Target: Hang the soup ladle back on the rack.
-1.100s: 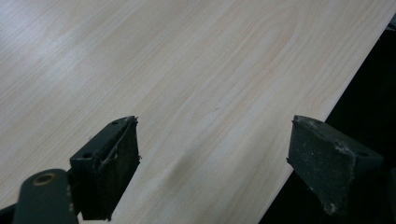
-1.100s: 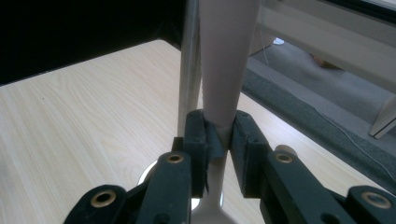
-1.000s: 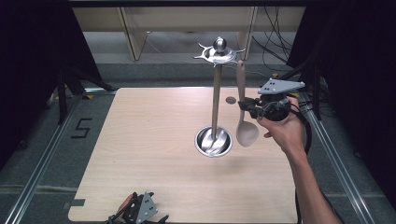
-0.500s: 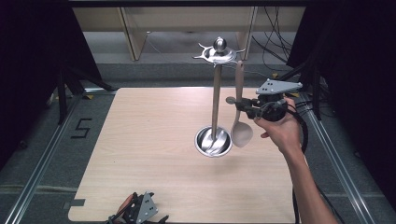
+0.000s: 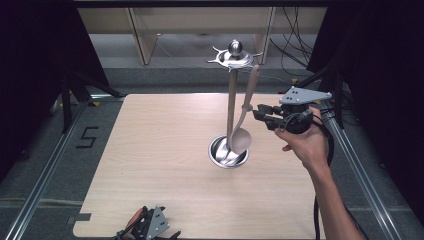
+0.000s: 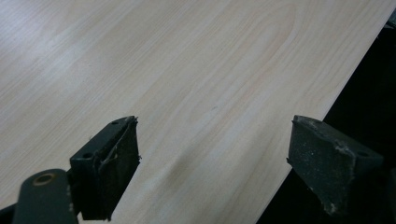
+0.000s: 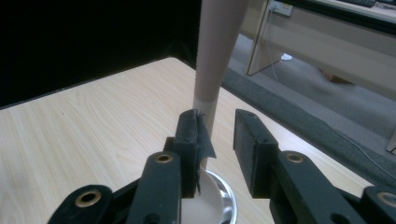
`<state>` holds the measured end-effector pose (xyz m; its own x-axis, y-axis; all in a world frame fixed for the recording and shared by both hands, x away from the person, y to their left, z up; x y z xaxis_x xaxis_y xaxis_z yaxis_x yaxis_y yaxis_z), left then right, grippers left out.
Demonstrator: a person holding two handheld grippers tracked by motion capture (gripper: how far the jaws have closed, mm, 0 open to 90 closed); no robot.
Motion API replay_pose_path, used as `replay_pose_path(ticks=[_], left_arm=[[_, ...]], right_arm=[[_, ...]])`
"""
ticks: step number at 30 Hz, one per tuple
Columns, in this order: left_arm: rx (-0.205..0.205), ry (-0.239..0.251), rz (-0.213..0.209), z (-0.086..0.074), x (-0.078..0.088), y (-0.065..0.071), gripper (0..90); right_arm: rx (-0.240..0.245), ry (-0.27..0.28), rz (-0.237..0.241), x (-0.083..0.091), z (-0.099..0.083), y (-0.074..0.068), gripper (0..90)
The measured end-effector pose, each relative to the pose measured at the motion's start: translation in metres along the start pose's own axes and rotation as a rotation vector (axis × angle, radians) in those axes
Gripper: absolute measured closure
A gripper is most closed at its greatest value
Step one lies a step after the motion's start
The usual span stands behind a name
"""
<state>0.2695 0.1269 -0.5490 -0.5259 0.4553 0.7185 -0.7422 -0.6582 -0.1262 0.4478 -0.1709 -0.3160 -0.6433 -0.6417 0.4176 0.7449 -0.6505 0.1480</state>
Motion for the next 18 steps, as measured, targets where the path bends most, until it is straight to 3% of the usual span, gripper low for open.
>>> replay_pose_path(ticks=[6,7,8,9,13,15,18], left_arm=[[-0.002,0.001,0.004,0.0,0.0,-0.001,15.6],[-0.003,0.005,0.011,0.0,0.0,-0.001,15.6],[-0.003,0.006,0.011,0.001,0.0,-0.001,15.6],[-0.003,0.005,0.011,0.001,0.0,-0.001,15.6],[0.001,0.009,0.01,0.001,0.001,-0.001,15.6],[-0.002,0.006,0.013,0.001,0.001,-0.001,15.6],[0.001,0.01,0.012,0.001,0.001,-0.001,15.6]], right_arm=[[0.025,0.001,-0.001,0.01,-0.003,-0.005,68.7],[0.003,0.001,0.003,0.011,-0.004,-0.008,68.3],[0.033,0.015,-0.004,0.012,-0.004,-0.006,68.0],[0.011,-0.004,0.002,0.016,-0.009,-0.007,67.2],[0.007,0.005,0.003,0.019,-0.014,-0.004,65.6],[0.007,0.022,-0.026,0.021,-0.016,-0.001,63.8],[-0.022,0.011,-0.014,0.023,-0.023,-0.003,59.0]])
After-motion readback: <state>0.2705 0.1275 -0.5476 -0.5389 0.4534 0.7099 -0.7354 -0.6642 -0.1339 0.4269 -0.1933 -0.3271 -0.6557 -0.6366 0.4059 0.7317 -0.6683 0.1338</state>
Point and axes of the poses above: each handheld gripper's, and its own axes: x roughly backward along the jaws, z roughly out of its top, y roughly to its right, the point moved 7 cm from there along -x, roughly forward along the jaws, and after that the axes turned 5 degrees about x, right-handed, at the moved point
